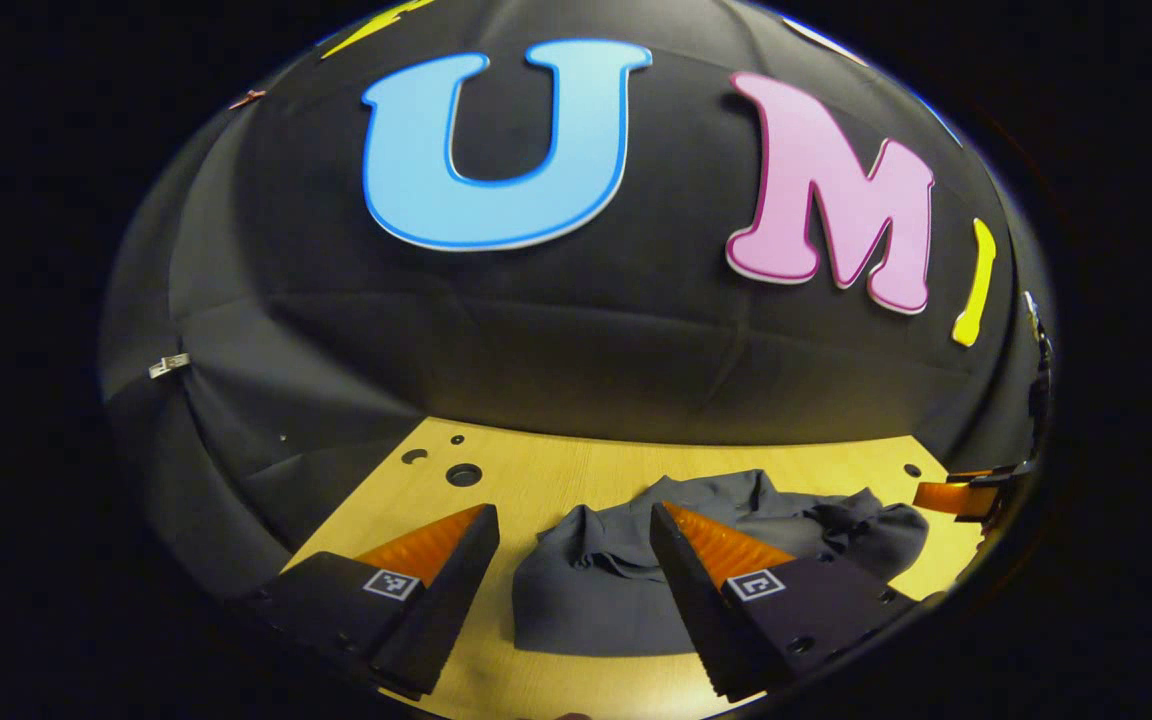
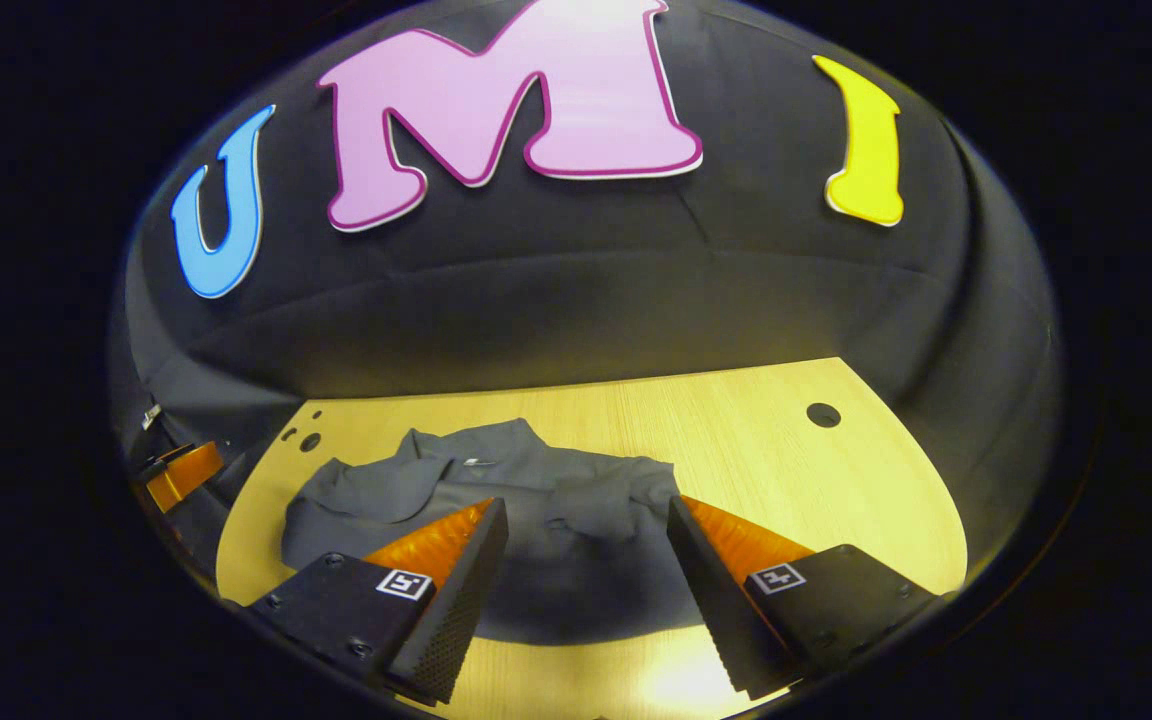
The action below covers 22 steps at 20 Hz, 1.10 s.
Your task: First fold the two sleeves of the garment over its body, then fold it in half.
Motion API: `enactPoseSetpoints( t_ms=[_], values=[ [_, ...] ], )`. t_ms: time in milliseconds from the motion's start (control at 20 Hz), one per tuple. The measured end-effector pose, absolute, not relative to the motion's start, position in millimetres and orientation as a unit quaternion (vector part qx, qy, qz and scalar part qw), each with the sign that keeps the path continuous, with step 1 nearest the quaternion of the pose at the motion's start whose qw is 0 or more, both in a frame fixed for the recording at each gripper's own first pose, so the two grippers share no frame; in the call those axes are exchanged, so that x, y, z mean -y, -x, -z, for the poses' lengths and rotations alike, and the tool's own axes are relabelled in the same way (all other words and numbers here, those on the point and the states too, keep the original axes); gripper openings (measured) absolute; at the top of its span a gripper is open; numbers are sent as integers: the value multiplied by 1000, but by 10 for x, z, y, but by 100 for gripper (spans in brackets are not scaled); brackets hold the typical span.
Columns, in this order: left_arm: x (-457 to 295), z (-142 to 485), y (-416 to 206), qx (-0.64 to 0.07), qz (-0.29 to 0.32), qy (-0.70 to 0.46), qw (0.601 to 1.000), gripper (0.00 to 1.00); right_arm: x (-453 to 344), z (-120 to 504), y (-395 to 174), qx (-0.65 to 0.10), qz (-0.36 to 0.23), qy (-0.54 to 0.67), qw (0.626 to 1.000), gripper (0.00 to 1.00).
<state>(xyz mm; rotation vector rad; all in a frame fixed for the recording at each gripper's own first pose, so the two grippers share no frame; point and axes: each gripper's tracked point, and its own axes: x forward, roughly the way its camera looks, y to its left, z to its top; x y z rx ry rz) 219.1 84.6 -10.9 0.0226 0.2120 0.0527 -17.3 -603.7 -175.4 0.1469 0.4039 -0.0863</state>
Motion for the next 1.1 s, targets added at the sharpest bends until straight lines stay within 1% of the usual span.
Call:
enactPoseSetpoints(
  t_ms=[200,400,550,850,1000,1100],
  values=[
    [-910,-225,-1546,-62,-32,-29,997,95,5850,1470,622,-169,40,-72,982,99],
    [-869,-379,-1016,-36,-11,-53,998,95,5730,1210,1023,-131,38,-67,988,98],
    [-746,-435,-748,-23,8,-62,998,95,5644,1126,1325,-113,39,-55,991,99],
    [-529,-506,-403,4,39,-75,996,95,5390,1325,1843,-128,29,-76,989,98],
    [-454,-457,-283,24,33,-57,998,95,5325,1486,2033,-142,39,-90,985,99],
    [-414,-349,-157,23,38,-49,998,95,5261,1569,2162,-149,40,-98,983,99]
  ],
)
